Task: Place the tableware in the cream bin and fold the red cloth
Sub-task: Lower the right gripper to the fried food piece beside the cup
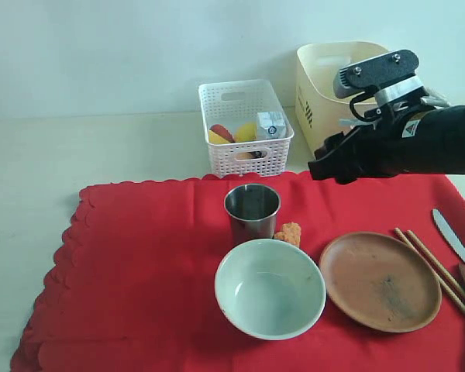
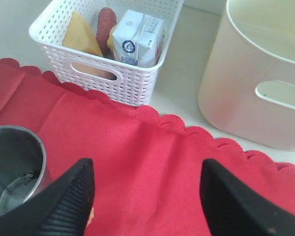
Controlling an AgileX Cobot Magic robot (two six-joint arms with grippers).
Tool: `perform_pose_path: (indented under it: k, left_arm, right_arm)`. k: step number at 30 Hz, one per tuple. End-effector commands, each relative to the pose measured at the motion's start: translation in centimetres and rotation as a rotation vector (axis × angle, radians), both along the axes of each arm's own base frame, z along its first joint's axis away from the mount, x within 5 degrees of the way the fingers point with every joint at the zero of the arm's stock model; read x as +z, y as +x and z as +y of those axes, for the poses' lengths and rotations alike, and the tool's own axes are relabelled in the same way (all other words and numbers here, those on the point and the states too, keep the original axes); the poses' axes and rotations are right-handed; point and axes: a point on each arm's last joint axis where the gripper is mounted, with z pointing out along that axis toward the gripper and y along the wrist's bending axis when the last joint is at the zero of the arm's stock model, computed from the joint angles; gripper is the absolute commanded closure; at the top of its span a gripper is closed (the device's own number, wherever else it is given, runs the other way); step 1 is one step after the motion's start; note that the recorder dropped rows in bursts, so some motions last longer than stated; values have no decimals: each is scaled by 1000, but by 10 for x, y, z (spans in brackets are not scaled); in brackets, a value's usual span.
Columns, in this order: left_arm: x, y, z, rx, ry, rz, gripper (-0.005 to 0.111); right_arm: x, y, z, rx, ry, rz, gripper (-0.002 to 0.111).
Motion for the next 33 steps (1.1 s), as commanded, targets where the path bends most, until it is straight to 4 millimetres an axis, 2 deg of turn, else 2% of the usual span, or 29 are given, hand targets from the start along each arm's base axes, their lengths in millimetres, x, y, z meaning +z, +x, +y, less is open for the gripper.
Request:
perform_pose_path:
  k: [1,12,23,26,33]
  left_arm:
    - [0,0,0,0,-4,-14,107]
    - [0,0,0,0,-4,-14,107]
    - [0,0,0,0,-4,-14,107]
    - [0,0,0,0,-4,-14,107]
    - [0,0,0,0,-4,-14,107]
  right_arm:
    - [1,-1,-1,-14,16,-4,49]
    - [2,0,-1,-36,42,-4,49]
    - [3,13,9,3,-9,211,49]
    - [0,13,11,45,-58,289,49]
    - [-2,10,11,53,-68,332,49]
